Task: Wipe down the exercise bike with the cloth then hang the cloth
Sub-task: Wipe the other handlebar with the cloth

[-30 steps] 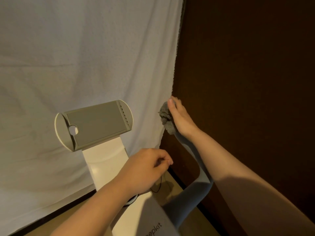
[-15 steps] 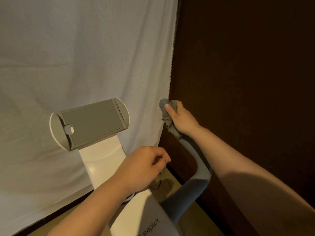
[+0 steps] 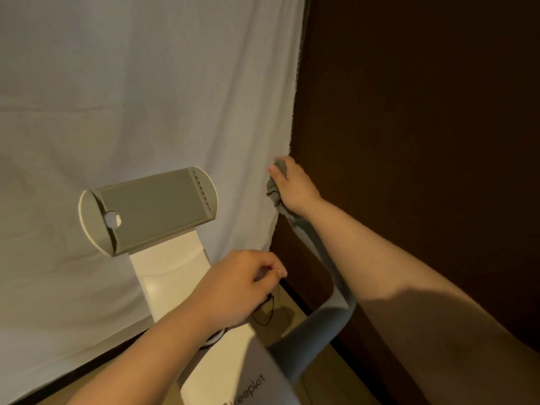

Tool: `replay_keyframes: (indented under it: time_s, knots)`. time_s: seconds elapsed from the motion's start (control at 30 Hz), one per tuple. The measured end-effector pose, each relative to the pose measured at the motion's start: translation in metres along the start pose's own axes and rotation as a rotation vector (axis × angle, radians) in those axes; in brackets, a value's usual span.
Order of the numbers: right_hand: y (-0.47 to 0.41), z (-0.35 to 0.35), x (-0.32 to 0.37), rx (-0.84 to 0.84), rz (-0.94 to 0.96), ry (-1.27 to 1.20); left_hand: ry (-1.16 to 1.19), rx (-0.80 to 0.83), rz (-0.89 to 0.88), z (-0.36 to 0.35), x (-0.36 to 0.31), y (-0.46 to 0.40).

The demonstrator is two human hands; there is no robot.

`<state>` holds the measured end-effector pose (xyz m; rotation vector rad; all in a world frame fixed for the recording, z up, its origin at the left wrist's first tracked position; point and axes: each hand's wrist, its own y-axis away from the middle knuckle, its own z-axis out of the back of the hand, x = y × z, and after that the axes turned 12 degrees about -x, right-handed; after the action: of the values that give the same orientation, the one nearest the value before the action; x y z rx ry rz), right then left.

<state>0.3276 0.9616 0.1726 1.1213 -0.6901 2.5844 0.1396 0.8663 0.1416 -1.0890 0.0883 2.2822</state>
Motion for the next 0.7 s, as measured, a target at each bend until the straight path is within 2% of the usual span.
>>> replay_keyframes:
  time_s: [0.1,0.27,0.33,0.4,0.47,0.5,0.53,0.57,0.63,0.67,0.7]
  knots:
    - [0.014,0.000,-0.018,-0.037,0.021,-0.019,0.020,-0.006,0.001,-0.001,0.000,0.001]
    - [-0.010,0.003,-0.005,0.045,0.131,0.229,0.007,0.010,-0.006,0.000,-0.002,0.000]
    - [-0.021,-0.005,0.002,0.086,0.181,0.214,0.020,0.004,-0.002,0.001,-0.003,0.001]
    - [-0.031,-0.004,-0.002,0.150,0.085,0.035,0.036,0.002,0.008,0.001,-0.002,0.001]
    - [-0.031,0.002,-0.002,0.198,-0.172,-0.292,0.036,0.006,0.015,0.001,-0.001,0.000]
    - [-0.028,0.002,-0.002,0.178,-0.281,-0.415,0.038,0.005,0.016,0.000,-0.001,0.000]
    - [-0.024,-0.002,-0.003,0.103,-0.310,-0.403,0.040,0.001,0.017,0.000,-0.001,0.000]
    - [-0.016,-0.009,-0.005,0.001,-0.273,-0.261,0.043,-0.002,0.016,0.000,0.000,0.001]
    - [0.006,-0.022,-0.006,-0.169,-0.054,0.223,0.030,-0.003,0.005,0.000,0.000,-0.001]
    - [0.012,-0.024,-0.004,-0.228,0.065,0.354,0.015,-0.001,-0.003,-0.001,0.000,-0.002]
    - [0.009,-0.025,-0.004,-0.240,0.141,0.369,0.003,0.001,-0.008,-0.002,-0.001,-0.002]
